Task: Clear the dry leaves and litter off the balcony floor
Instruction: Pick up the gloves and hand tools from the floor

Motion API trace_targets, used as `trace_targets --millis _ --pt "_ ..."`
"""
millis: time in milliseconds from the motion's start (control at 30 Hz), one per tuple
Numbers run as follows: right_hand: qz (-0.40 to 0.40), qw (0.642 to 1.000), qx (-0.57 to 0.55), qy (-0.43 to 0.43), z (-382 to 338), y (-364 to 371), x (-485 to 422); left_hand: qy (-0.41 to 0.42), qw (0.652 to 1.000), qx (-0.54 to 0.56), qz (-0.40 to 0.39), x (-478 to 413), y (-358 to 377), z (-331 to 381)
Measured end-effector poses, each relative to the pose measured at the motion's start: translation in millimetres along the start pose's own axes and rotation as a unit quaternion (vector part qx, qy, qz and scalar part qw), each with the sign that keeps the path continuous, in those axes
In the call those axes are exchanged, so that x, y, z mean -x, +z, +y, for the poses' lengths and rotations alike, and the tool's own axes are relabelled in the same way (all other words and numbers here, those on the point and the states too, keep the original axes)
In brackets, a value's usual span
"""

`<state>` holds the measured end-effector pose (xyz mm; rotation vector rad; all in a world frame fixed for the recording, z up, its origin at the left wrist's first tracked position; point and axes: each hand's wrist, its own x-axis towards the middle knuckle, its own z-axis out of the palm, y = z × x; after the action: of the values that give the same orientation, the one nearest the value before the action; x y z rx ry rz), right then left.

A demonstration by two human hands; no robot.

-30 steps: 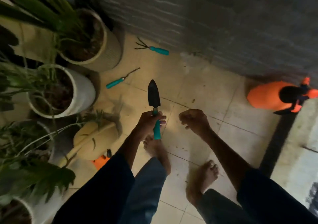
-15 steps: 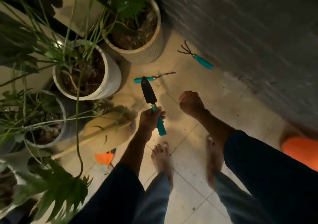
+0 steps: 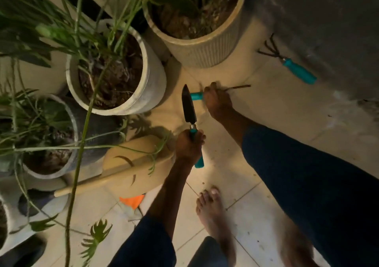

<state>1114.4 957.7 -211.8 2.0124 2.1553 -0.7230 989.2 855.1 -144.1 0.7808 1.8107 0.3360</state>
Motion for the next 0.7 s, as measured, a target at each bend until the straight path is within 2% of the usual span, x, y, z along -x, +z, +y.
trace_targets --millis 167,300,367,433,500,567,633,700 --pt "-0.016 1.0 -0.023 -0.005 18 17 25 0.052 0.996 -0.064 0.032 -5 -6 -7" --pt "-0.019 0.993 -0.021 -0.117 47 13 63 0.104 0.98 -0.16 0.059 2 -7 3" --pt "-0.004 0.982 -0.07 -0.174 59 0 78 0.081 0.981 -0.168 0.053 4 -4 15" --pt "-0.023 0.972 -0.104 -0.21 60 -15 88 0.021 0.995 -0.098 0.003 7 0 27" --pt "0.003 0.965 -0.102 -0.242 56 -29 94 -0.035 0.997 0.01 -0.073 5 6 33" --pt "-0.01 0.961 -0.1 -0.257 51 -38 97 -0.091 0.982 0.07 -0.148 5 8 39" --pt "-0.019 0.956 -0.127 -0.263 52 -43 97 -0.137 0.953 0.16 -0.219 9 11 43" --pt "-0.033 0.95 -0.199 -0.24 51 -46 102 -0.13 0.931 0.248 -0.235 9 10 44"
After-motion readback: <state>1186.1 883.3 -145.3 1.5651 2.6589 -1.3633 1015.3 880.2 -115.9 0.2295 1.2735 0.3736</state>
